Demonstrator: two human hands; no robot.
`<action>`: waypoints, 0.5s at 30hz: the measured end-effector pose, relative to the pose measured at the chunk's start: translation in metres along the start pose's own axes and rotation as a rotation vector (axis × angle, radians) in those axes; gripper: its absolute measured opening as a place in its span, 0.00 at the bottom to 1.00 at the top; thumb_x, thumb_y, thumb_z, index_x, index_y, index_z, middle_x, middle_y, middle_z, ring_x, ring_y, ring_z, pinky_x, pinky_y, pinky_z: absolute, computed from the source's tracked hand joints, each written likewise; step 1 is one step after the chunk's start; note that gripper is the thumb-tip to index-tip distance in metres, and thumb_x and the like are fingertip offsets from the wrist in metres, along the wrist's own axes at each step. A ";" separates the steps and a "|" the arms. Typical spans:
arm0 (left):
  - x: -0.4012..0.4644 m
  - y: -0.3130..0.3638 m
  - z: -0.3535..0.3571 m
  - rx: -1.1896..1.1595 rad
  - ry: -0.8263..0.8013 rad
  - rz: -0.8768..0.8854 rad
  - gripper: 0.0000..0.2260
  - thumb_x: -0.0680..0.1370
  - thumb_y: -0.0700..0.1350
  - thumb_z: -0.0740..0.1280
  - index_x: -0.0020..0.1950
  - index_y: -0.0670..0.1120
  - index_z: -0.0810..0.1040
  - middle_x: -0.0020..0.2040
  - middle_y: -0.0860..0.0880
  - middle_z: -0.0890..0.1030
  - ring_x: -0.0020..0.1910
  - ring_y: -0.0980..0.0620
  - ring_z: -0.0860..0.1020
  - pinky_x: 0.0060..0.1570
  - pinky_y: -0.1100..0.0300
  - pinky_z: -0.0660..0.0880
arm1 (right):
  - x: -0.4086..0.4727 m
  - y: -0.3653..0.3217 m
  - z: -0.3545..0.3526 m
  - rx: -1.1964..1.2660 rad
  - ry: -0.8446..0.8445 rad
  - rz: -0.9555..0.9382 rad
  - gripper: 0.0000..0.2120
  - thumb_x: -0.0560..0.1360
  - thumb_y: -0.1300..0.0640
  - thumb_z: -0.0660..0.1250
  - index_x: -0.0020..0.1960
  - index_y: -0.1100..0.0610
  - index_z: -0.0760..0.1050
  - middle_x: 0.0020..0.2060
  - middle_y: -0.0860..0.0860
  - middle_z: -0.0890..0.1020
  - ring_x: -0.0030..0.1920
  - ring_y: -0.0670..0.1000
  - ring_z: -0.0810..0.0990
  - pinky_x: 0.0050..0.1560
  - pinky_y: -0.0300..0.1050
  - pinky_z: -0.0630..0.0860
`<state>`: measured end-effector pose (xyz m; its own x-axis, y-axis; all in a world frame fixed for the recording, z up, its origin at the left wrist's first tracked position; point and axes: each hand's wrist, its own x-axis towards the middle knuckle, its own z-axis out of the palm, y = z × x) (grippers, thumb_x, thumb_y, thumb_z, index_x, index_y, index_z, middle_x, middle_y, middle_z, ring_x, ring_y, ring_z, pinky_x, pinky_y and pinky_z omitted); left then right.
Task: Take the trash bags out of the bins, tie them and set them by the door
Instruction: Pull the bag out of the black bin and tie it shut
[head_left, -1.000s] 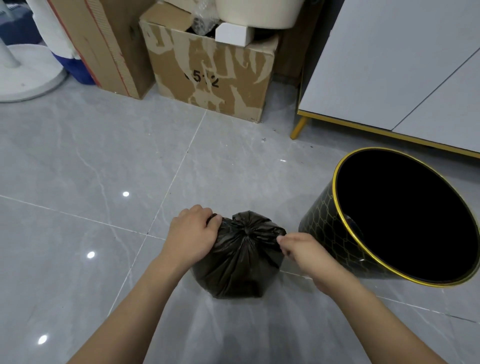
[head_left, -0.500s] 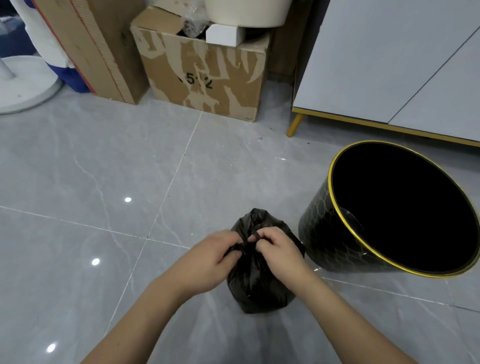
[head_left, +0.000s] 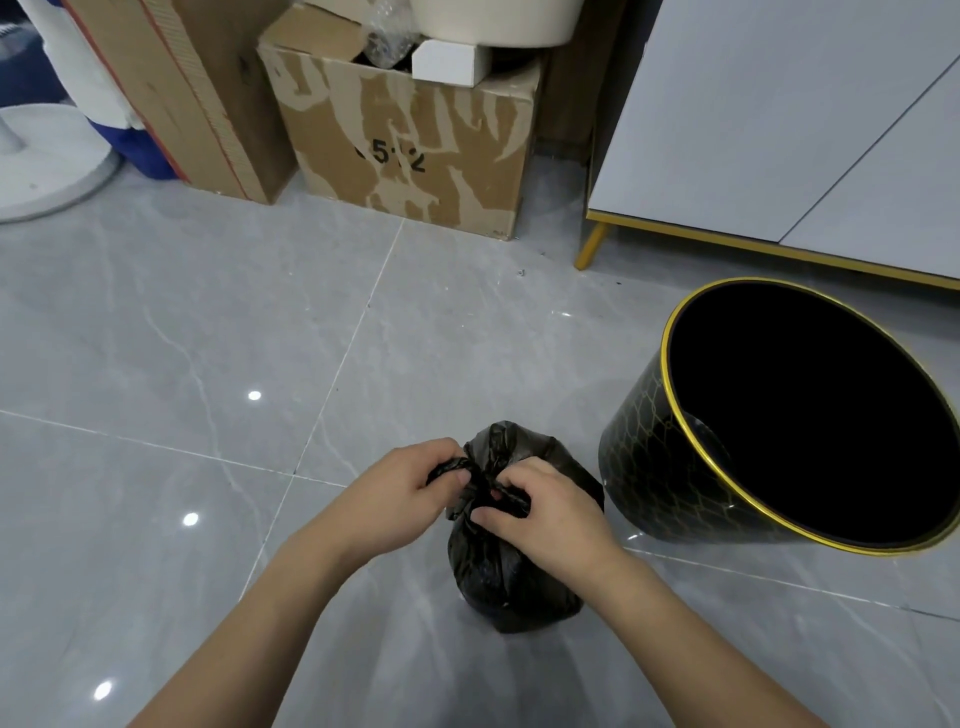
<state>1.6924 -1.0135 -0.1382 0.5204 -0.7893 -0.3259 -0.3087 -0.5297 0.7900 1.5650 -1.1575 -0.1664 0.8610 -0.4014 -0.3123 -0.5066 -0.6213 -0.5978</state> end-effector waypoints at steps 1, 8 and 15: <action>0.001 0.003 0.001 -0.012 0.001 0.002 0.07 0.80 0.46 0.62 0.44 0.48 0.76 0.39 0.48 0.81 0.36 0.55 0.74 0.39 0.56 0.73 | 0.001 -0.001 0.000 -0.017 -0.004 -0.005 0.18 0.68 0.35 0.67 0.48 0.47 0.75 0.48 0.41 0.75 0.48 0.43 0.77 0.49 0.45 0.75; 0.006 0.001 0.004 -0.041 -0.011 -0.031 0.06 0.80 0.44 0.62 0.45 0.50 0.76 0.36 0.48 0.77 0.34 0.54 0.72 0.38 0.56 0.71 | 0.000 -0.002 -0.005 -0.142 0.037 -0.056 0.06 0.74 0.46 0.63 0.47 0.48 0.73 0.44 0.43 0.75 0.43 0.45 0.75 0.42 0.44 0.72; 0.015 -0.003 0.024 -0.316 0.126 -0.088 0.06 0.81 0.39 0.61 0.48 0.47 0.77 0.45 0.46 0.81 0.43 0.54 0.77 0.50 0.54 0.74 | -0.005 0.000 -0.013 -0.229 0.070 -0.161 0.09 0.76 0.47 0.62 0.53 0.49 0.74 0.51 0.43 0.75 0.44 0.49 0.78 0.41 0.45 0.72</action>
<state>1.6818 -1.0310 -0.1574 0.6341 -0.6902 -0.3486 -0.0071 -0.4561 0.8899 1.5602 -1.1642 -0.1550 0.9300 -0.3260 -0.1700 -0.3676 -0.8134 -0.4509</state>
